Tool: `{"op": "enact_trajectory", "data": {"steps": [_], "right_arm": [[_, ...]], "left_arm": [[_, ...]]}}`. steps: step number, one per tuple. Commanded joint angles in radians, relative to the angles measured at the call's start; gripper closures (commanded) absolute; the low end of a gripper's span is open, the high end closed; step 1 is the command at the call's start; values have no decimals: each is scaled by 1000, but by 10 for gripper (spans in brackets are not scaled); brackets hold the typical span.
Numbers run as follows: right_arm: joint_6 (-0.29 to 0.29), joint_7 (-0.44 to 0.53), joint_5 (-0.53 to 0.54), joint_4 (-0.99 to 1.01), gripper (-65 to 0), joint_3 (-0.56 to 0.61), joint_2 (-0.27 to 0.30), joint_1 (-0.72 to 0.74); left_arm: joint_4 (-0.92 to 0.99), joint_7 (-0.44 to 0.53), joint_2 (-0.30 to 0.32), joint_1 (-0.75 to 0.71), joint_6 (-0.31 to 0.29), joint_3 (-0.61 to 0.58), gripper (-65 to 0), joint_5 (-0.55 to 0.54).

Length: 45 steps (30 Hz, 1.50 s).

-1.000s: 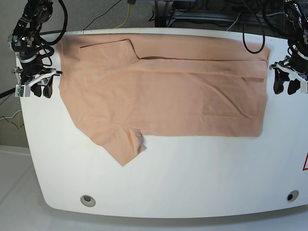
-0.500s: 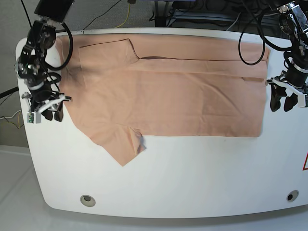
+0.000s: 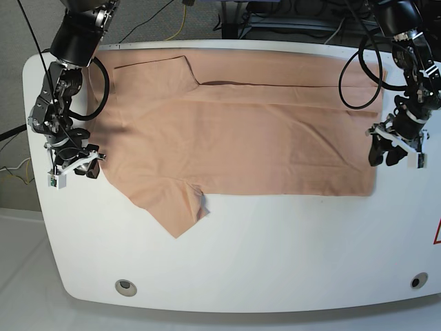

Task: Fold the T-shirt properly
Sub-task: 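Lower both grippers and close them on the hem corners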

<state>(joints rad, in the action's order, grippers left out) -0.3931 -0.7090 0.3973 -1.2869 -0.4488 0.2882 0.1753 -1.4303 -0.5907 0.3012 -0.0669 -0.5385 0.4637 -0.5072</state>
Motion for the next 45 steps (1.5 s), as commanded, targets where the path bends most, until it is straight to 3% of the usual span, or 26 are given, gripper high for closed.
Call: {"op": "enact_trajectory", "data": {"steps": [1, 8, 14, 24, 38, 45], "right_arm": [[-11, 39, 18, 62, -217, 8, 19, 94], [-18, 48, 7, 172, -216, 31, 27, 167], [-44, 70, 3, 311, -209, 54, 36, 257], [-36, 95, 11, 332, -207, 95, 38, 254], [-42, 78, 0, 359, -241, 67, -23, 273], [-82, 100, -57, 422, -235, 78, -43, 275]], "left_arm": [[107, 45, 41, 97, 7, -61, -283, 33], [234, 76, 55, 187, 12, -150, -293, 106], [275, 105, 42, 255, 28, -143, -300, 182], [328, 174, 45, 277, 23, -123, -308, 264], [527, 201, 128, 277, 20, -139, -305, 183], [508, 193, 129, 273, -29, -133, -303, 166]]}}
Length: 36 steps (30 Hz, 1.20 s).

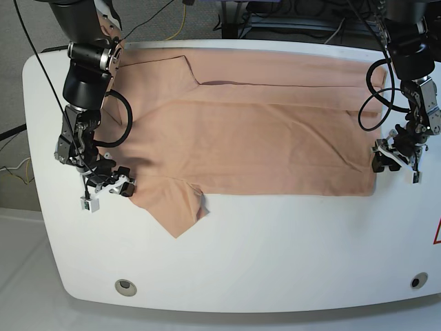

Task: Fold the T-shirt properly
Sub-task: 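Lower both grippers and close them on the hem corners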

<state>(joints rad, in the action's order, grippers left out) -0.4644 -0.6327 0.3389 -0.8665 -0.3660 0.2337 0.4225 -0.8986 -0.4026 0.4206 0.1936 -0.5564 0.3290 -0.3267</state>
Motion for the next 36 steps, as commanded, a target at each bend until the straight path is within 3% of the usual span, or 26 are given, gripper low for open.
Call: {"op": "enact_trajectory", "data": {"steps": [1, 11, 31, 36], "right_arm": [[-13, 26, -4, 9, -235, -4, 11, 29], [3, -10, 23, -4, -225, 19, 7, 9], [-13, 6, 44, -3, -239, 117, -11, -10], [-18, 12, 47, 2, -206, 152, -19, -5]], "left_arm": [[-28, 4, 7, 11, -12, 1, -302, -14], [-13, 0, -21, 18, -6, -2, -303, 0], [-6, 26, -13, 11, 13, -7, -305, 16], [-9, 24, -11, 18, 10, -6, -303, 12]]}}
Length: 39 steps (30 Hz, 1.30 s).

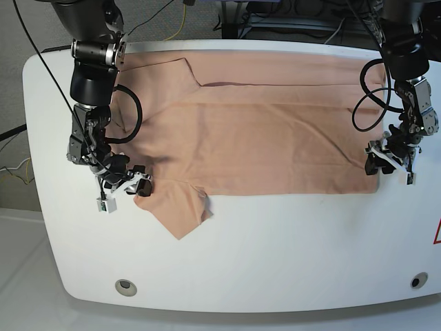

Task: Fold the T-shirt properly
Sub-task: 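Lower both grippers and close them on the hem corners, then lift the hem with both grippers and fold it over toward the shoulder edge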

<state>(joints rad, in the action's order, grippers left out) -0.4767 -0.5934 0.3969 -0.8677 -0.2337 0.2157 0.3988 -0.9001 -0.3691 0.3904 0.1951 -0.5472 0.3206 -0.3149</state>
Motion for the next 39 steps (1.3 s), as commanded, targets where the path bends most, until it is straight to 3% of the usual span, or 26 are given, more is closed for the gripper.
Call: {"op": "enact_trajectory", "data": {"steps": [1, 8, 21, 25, 29, 36, 39], "right_arm": [[-8, -26, -11, 8, -183, 34, -4, 23], [-12, -26, -10, 11, 0, 30, -10, 26], [-8, -51, -9, 13, 0, -6, -9, 35], [-8, -37, -13, 5, 0, 12, -5, 33], [-8, -36, -15, 3, 0, 14, -4, 31], [-11, -29, -13, 2, -1, 24, -4, 44], [-11, -27, -14, 0, -36, 29, -3, 44]], "left_arm": [[-9, -11, 19, 19, -1, 3, -302, -4], [-9, -4, 17, 23, -2, 3, -294, -5], [-3, -28, 4, 31, -7, -4, -284, -16], [12, -23, 0, 29, -8, -7, -187, -22], [14, -4, -2, 29, -5, -9, -9, -22], [13, 37, -14, 29, -10, -10, 0, -16], [17, 35, -16, 31, -12, -12, 0, -17]]}}
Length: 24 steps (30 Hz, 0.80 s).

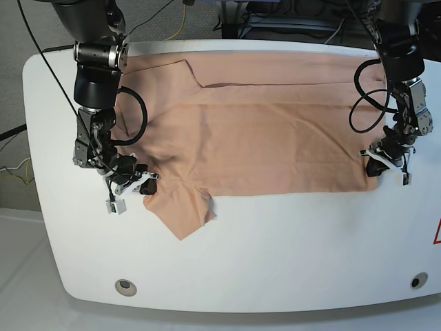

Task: Fold the T-shirt properly
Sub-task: 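Lift the hem with both grippers and fold it over toward the shoulder edge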

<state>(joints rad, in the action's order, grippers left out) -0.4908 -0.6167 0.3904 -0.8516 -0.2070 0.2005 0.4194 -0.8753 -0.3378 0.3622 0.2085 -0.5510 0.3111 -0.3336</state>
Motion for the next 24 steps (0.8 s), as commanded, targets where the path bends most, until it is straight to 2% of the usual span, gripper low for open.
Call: {"op": "enact_trajectory", "data": {"steps": [1, 3, 12, 14, 19, 24], "right_arm": [[3, -2, -8, -17, -39, 4, 12, 24], [2, -2, -6, -17, -30, 1, 10, 27], [-1, -8, -3, -12, 0, -1, 7, 42], [-3, -11, -2, -9, -3, -3, 6, 53], [-2, -13, -3, -6, 0, -2, 8, 60], [-2, -36, 1, -9, 0, -3, 8, 54]], "left_arm": [[-5, 4, 11, 18, -9, -3, 0, 1], [2, 3, 14, 20, -7, -3, -7, -5], [9, 3, 16, 28, -3, -4, -116, -14], [-2, 0, 21, 24, 12, 2, -111, -12], [-12, -18, 22, 22, 19, 2, -9, -13], [-62, -91, 21, 18, 15, -3, 0, -15]]}}
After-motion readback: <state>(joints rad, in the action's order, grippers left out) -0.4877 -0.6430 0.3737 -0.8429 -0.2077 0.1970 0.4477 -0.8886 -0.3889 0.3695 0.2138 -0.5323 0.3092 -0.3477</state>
